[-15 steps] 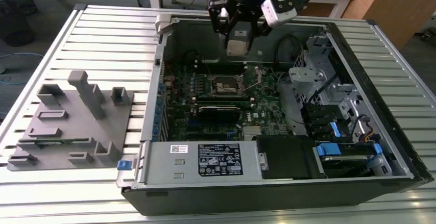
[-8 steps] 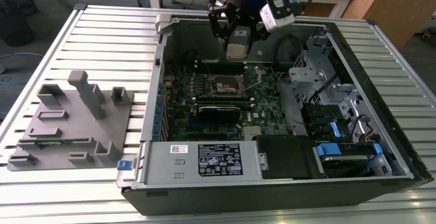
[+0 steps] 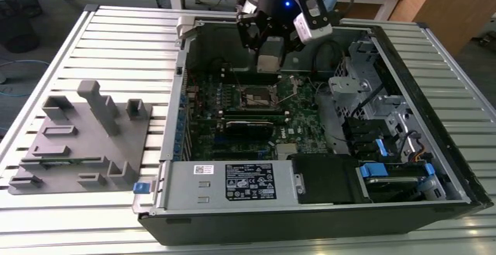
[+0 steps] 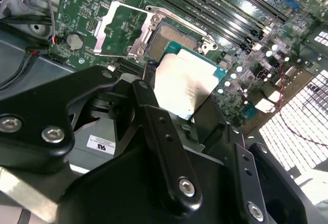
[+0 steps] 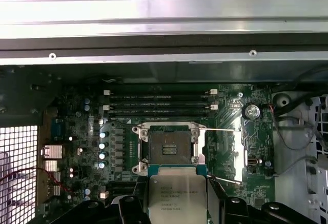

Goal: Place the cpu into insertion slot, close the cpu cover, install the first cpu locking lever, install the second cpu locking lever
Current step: 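Place the cpu into insertion slot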

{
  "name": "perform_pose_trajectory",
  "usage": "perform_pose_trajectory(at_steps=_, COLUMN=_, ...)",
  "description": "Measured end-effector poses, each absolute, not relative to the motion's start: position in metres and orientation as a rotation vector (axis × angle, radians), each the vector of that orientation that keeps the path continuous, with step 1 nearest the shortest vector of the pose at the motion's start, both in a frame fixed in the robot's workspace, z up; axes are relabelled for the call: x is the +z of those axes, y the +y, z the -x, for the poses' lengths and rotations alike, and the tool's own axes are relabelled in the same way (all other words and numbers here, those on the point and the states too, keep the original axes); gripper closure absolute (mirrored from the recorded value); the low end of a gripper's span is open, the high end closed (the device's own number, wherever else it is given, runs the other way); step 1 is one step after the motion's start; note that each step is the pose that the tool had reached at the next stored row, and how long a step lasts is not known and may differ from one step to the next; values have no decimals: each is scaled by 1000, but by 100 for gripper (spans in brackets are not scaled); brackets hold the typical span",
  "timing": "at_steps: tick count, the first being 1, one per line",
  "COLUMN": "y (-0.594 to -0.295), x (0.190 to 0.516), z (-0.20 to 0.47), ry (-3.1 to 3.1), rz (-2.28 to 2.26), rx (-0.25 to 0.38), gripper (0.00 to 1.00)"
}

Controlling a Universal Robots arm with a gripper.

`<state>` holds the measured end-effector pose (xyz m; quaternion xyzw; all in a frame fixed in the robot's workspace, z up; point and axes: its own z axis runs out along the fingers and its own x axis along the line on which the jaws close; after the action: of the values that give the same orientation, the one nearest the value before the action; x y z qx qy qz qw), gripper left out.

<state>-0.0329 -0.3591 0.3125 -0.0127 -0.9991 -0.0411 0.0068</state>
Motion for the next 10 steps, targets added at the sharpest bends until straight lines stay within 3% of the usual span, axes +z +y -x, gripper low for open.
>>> perform_pose_trajectory(at_steps=10, y=-359, x=310, z=33, ry=-3125, rz=40, rx=-128, gripper=46)
